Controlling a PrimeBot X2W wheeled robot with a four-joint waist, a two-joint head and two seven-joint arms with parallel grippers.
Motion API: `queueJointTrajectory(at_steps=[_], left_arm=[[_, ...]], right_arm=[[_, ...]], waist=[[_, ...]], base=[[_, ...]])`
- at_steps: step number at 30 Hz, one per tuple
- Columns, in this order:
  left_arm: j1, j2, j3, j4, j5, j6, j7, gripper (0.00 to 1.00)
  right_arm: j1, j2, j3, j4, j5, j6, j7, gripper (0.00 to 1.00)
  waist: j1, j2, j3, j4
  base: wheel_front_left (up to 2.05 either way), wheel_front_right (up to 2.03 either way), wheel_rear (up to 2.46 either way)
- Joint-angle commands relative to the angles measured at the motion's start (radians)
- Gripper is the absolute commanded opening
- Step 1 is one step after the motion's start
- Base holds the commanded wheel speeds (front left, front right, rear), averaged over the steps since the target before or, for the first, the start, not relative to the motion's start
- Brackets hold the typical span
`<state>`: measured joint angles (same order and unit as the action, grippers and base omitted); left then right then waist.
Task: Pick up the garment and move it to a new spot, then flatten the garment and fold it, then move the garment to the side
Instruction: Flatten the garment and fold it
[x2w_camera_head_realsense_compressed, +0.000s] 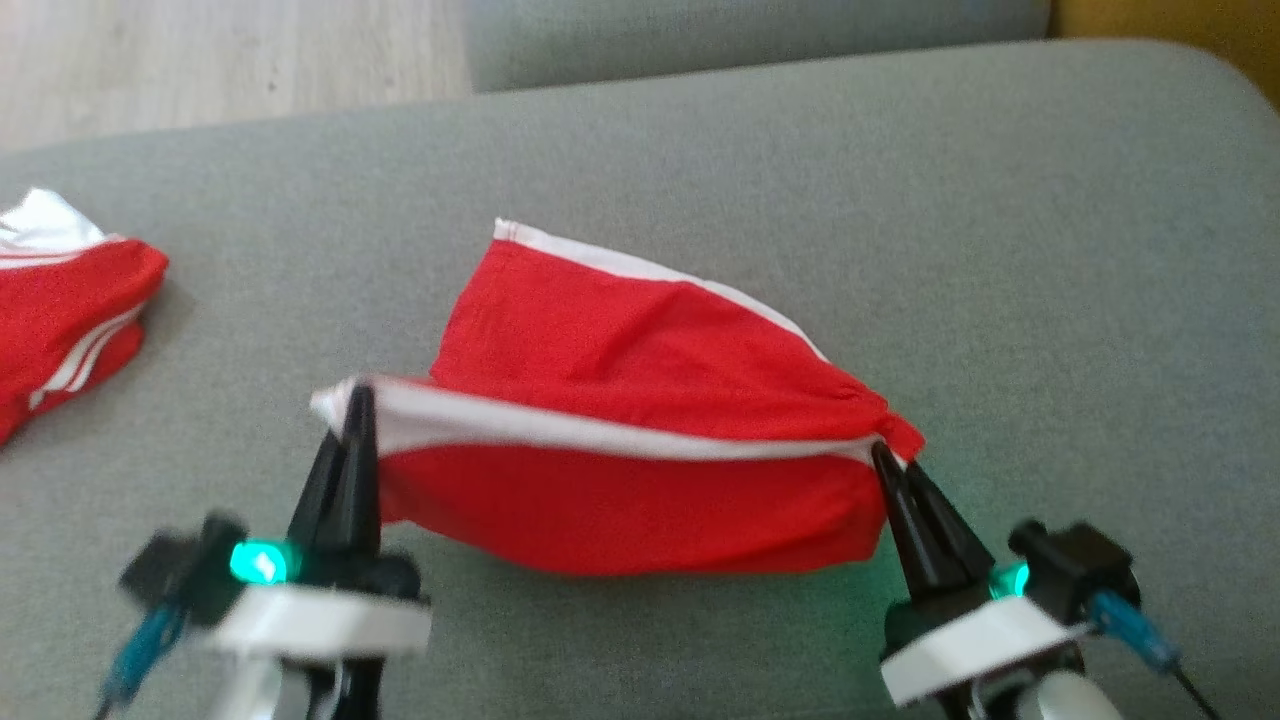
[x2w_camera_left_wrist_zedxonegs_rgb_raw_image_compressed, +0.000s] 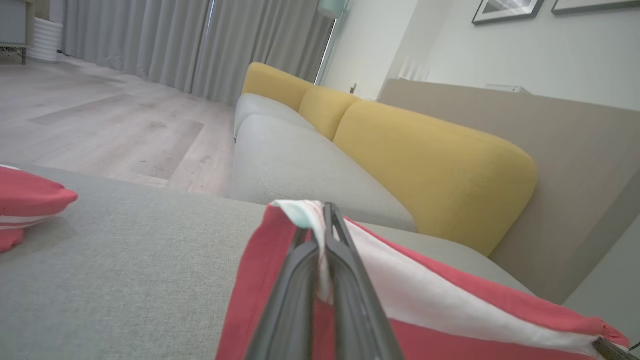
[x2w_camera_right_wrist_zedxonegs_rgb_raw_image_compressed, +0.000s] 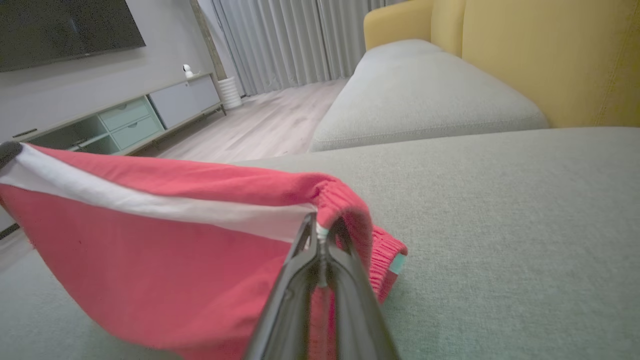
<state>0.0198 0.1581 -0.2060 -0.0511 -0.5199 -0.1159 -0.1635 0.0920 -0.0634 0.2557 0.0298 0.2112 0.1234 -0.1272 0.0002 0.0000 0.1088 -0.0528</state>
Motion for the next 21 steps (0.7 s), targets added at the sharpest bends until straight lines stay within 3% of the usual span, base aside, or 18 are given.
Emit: queueJointTrajectory(at_steps=[1, 10, 21], left_arm=[[-0.085, 0.019, 0.023, -0.011, -0.001, -0.006, -0.001, 0.0], [-0.441, 0.064, -0.065, 0.345, -0.011, -0.014, -0.017, 0.0], [-0.763, 0.086, -0.165, 0.65, -0.009, -0.015, -0.034, 0.0]], right_arm=[[-0.058, 0.005, 0.024, -0.018, 0.005, 0.007, -0.008, 0.0], [-0.24, 0.013, 0.022, 0.214, 0.071, 0.007, -0.055, 0.0], [-0.456, 0.013, 0.086, 0.356, 0.134, 0.007, -0.113, 0.0]], waist=[[-0.0002, 0.0, 0.023, -0.005], [-0.0002, 0.0, 0.148, -0.057], [-0.0002, 0.0, 0.303, -0.094]], base=[[0.0, 0.0, 0.0], [0.0, 0.0, 0.0], [0.0, 0.0, 0.0]])
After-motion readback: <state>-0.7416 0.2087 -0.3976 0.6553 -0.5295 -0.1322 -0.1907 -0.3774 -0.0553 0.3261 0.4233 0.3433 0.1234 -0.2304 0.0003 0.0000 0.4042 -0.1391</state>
